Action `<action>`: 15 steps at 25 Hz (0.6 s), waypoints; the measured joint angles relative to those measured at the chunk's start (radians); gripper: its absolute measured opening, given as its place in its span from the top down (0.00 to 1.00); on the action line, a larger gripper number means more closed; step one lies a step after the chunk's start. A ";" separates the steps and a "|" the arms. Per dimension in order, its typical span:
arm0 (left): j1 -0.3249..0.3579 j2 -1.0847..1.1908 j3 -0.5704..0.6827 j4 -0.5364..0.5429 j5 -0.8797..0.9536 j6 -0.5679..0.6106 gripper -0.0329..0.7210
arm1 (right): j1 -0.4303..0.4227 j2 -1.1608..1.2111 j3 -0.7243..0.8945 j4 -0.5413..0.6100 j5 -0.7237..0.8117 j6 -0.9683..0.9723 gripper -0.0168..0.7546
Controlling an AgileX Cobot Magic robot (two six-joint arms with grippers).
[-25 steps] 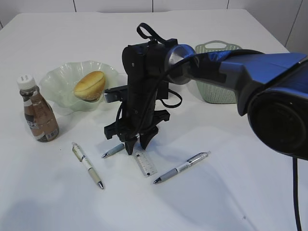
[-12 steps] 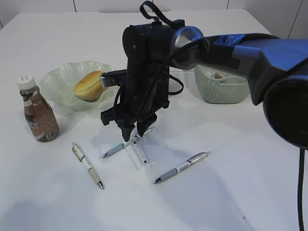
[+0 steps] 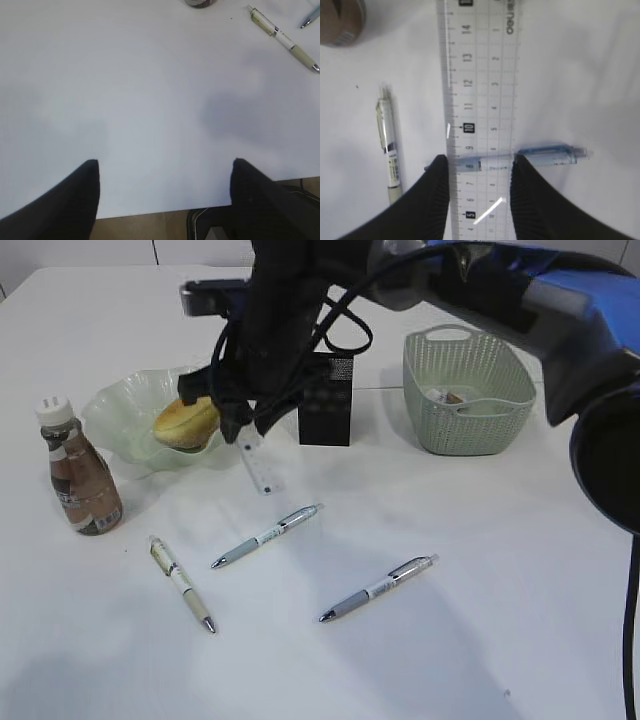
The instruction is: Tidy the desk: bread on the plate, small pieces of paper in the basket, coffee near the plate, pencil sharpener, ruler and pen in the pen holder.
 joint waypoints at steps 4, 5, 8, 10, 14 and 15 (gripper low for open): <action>0.000 0.000 0.000 0.000 0.000 0.000 0.19 | 0.000 -0.002 -0.092 -0.031 0.007 0.000 0.59; 0.000 0.000 0.000 0.000 0.000 0.000 0.19 | 0.000 -0.002 -0.104 -0.039 0.009 0.000 0.59; 0.000 0.000 0.000 0.000 0.000 0.000 0.19 | 0.000 -0.002 -0.137 -0.069 0.015 -0.005 0.59; 0.000 0.000 0.000 0.000 0.000 0.000 0.19 | -0.002 -0.002 -0.146 -0.100 0.019 -0.012 0.59; 0.000 0.000 0.000 0.000 0.000 0.000 0.19 | -0.008 -0.002 -0.146 -0.145 0.021 -0.014 0.59; 0.000 0.000 0.000 0.000 0.000 0.000 0.19 | -0.008 -0.002 -0.146 -0.149 0.021 -0.014 0.59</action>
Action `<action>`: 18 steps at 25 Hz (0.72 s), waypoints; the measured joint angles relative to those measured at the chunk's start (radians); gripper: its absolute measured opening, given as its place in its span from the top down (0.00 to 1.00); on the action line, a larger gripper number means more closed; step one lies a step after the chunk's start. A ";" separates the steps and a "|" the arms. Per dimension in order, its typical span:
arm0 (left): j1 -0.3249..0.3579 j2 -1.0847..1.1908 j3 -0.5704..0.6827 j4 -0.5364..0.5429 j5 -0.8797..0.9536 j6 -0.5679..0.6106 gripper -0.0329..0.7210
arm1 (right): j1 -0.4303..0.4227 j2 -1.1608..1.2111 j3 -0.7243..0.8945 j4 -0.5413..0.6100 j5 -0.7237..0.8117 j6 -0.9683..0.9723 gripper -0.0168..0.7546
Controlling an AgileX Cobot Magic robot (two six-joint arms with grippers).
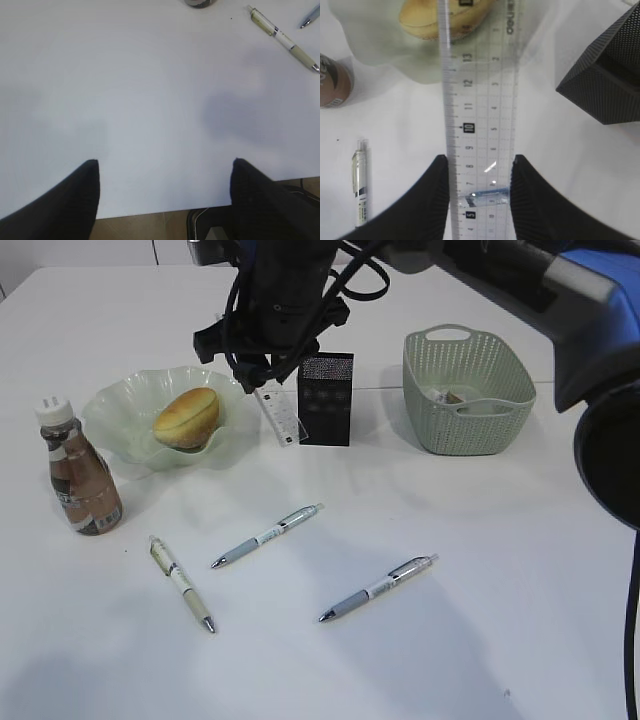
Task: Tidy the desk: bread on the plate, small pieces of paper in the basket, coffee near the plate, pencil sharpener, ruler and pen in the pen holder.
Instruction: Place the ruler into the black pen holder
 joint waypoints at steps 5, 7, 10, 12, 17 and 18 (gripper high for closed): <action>0.000 0.000 0.000 0.002 0.000 0.000 0.19 | 0.000 -0.012 0.000 -0.043 0.002 -0.002 0.59; 0.000 0.000 0.000 0.002 0.000 0.000 0.19 | -0.004 -0.020 0.000 -0.068 0.002 -0.002 0.59; 0.000 0.000 0.000 0.002 -0.011 0.000 0.19 | -0.016 -0.035 0.000 -0.078 0.002 -0.002 0.59; 0.000 0.000 0.000 0.002 -0.021 0.000 0.19 | -0.044 -0.049 0.000 -0.080 -0.005 -0.004 0.59; 0.000 0.000 0.000 0.002 -0.052 0.000 0.19 | -0.085 -0.059 0.000 -0.089 -0.090 -0.016 0.59; 0.000 0.000 0.000 0.002 -0.060 0.000 0.19 | -0.085 -0.059 0.000 -0.089 -0.090 -0.016 0.59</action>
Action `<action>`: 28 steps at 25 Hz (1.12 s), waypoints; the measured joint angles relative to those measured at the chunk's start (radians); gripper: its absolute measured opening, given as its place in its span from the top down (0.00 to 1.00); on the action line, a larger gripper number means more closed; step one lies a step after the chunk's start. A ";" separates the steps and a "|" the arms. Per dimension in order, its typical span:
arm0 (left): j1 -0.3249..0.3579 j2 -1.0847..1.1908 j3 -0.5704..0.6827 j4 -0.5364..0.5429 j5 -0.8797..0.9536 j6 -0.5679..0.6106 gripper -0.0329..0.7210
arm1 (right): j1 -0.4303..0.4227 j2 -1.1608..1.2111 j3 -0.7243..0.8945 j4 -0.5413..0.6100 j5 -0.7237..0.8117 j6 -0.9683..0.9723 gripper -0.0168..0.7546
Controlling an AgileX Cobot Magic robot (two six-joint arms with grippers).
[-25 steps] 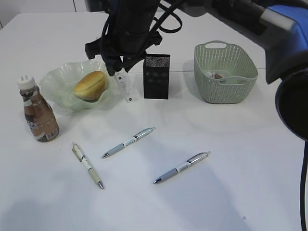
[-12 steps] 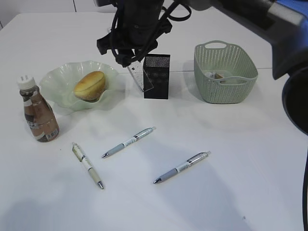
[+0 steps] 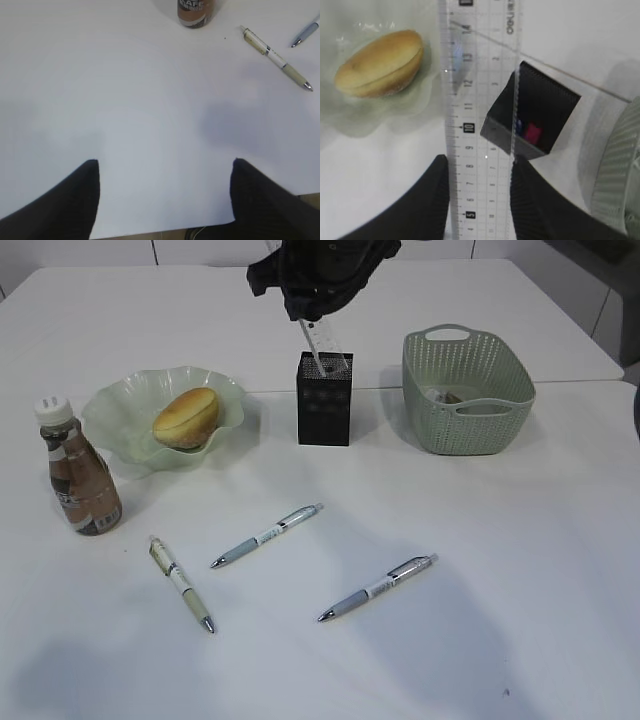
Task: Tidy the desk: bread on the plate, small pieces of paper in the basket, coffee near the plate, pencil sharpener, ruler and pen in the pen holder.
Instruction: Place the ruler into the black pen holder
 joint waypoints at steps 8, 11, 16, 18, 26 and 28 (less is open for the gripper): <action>0.000 0.000 0.000 0.018 -0.049 0.000 0.19 | -0.042 -0.003 0.009 -0.036 -0.217 -0.014 0.59; 0.000 0.000 0.000 0.020 -0.065 0.000 0.19 | -0.062 -0.003 0.048 -0.046 -0.284 -0.014 0.59; 0.000 0.000 0.000 0.022 -0.075 0.000 0.19 | -0.082 -0.003 0.120 -0.060 -0.384 -0.014 0.59; 0.000 0.002 0.000 0.031 -0.083 0.000 0.19 | -0.089 -0.003 0.142 -0.070 -0.454 -0.015 0.59; 0.000 0.036 0.000 0.046 -0.089 0.000 0.19 | -0.106 -0.003 0.149 -0.087 -0.580 -0.015 0.59; 0.000 0.044 0.000 0.046 -0.095 0.000 0.19 | -0.135 -0.003 0.166 -0.087 -0.624 -0.015 0.59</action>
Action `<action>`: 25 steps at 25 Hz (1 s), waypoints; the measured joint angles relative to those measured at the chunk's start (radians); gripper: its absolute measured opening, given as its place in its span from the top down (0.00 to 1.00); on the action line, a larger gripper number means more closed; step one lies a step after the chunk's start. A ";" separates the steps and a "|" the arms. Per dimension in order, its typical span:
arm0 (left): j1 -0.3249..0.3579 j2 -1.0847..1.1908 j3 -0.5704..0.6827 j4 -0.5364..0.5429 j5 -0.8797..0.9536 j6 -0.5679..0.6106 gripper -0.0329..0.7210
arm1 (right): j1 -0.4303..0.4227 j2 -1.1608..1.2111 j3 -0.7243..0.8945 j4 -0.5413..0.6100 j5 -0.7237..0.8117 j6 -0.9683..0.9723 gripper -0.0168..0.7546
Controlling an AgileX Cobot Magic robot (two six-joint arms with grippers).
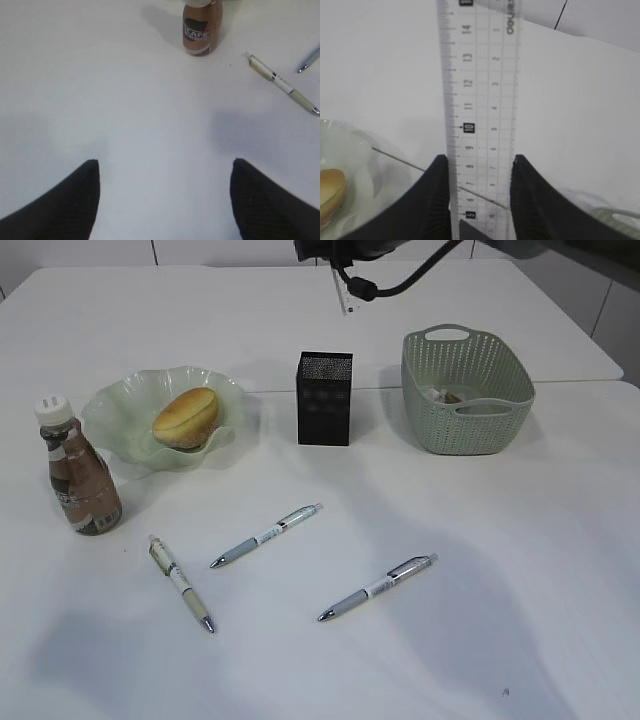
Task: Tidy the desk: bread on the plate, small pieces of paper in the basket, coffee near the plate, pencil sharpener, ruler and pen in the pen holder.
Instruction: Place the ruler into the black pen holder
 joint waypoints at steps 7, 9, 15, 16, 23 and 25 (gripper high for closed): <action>0.000 0.012 0.000 0.019 -0.052 0.000 0.19 | -0.023 0.000 0.155 -0.004 -0.179 0.000 0.59; 0.000 0.012 0.000 0.035 -0.058 0.000 0.19 | -0.023 0.000 0.187 -0.004 -0.224 0.000 0.59; 0.000 0.012 0.000 0.050 -0.068 0.000 0.19 | -0.023 -0.001 0.246 -0.002 -0.337 0.006 0.59; 0.000 0.012 0.000 0.050 -0.068 0.000 0.19 | -0.023 -0.002 0.251 -0.002 -0.355 0.006 0.59; 0.000 0.012 0.000 0.051 -0.068 0.000 0.19 | -0.023 -0.053 0.374 0.007 -0.550 0.008 0.59; 0.000 0.012 0.000 0.051 -0.068 0.000 0.19 | -0.023 -0.069 0.421 0.009 -0.613 0.008 0.59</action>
